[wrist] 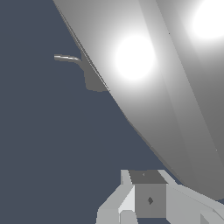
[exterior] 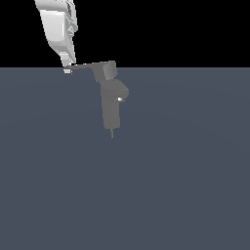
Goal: Turn on the faucet by rotating a designated handle.
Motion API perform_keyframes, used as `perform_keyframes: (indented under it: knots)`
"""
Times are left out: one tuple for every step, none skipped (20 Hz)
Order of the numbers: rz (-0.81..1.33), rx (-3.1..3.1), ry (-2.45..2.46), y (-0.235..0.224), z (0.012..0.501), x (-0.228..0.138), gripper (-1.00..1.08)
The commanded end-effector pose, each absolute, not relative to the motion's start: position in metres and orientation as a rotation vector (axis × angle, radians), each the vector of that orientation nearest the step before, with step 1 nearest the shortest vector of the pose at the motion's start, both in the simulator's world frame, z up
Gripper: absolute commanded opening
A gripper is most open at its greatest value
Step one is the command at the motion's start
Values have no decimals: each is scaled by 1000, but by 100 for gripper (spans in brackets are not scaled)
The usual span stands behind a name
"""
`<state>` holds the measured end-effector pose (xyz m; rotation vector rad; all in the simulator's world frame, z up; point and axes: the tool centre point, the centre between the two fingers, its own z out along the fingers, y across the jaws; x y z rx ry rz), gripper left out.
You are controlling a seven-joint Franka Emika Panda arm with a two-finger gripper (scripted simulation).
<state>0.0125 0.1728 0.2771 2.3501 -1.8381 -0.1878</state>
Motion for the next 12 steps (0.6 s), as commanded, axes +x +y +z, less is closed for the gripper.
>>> perform_keyframes:
  knots:
    - [-188, 2352, -1835, 173, 281, 4, -100]
    - [-188, 2352, -1835, 172, 282, 2, -100]
    - [-188, 2352, -1835, 172, 282, -1, -100]
    - [-188, 2351, -1836, 171, 283, -3, -100]
    - [-188, 2351, -1836, 170, 283, -6, -100]
    - [-188, 2351, -1836, 170, 283, -6, -100]
    - [-187, 2344, -1835, 169, 278, -3, -100]
    - [-187, 2344, -1835, 167, 279, -5, -100]
    - [-187, 2344, -1835, 164, 279, -7, -100]
    - [-188, 2345, -1835, 161, 280, -9, -100]
    - [-188, 2345, -1835, 158, 280, -11, -100]
    - [-188, 2345, -1835, 155, 281, -13, -100]
